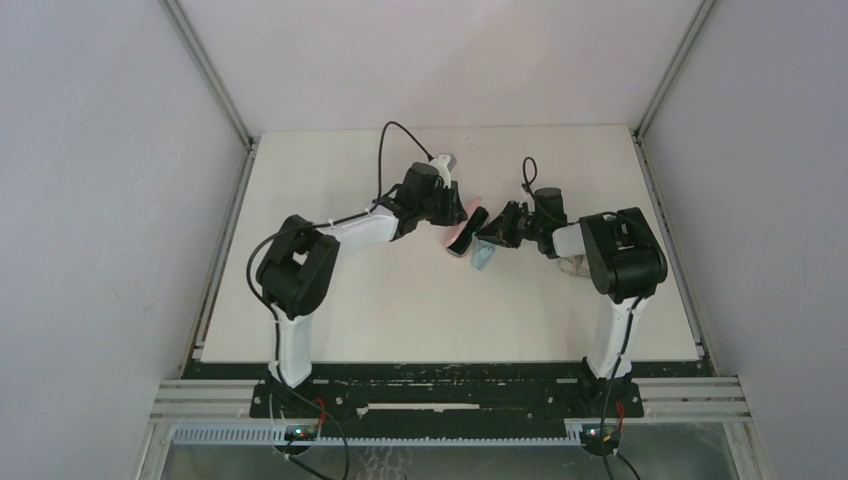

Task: Organize the sunglasses
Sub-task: Close the sunglasses case at the center of the board.

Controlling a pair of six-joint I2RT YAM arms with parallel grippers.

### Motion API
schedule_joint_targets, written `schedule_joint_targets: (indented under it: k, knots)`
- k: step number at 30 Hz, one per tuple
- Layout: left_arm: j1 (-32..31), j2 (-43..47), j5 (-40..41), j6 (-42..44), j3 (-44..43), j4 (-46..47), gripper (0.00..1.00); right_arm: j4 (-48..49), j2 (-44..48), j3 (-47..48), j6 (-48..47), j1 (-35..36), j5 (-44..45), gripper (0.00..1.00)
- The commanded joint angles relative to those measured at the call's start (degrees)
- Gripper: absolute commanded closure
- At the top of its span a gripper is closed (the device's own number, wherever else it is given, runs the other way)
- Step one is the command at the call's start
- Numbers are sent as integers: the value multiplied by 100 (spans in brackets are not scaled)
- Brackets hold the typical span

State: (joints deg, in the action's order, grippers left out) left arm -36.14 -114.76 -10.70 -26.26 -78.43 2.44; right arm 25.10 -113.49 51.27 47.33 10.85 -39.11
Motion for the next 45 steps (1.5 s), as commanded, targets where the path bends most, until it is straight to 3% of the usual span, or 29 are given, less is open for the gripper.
schedule_joint_targets:
  k: [1, 18, 24, 45]
  knots:
    - [-275, -210, -307, 50, -46, -463, 69, 638, 117, 42, 138, -22, -148, 86]
    - [-244, 59, 31, -2, 83, -505, 70, -424, 791, -142, -483, -75, 600, 87]
    - [-227, 68, 26, -2, 67, -508, 70, -727, 829, -134, -583, -74, 929, 98]
    - [-218, 51, -44, 58, 79, -557, 70, -1048, 108, 529, -697, 116, 958, 100]
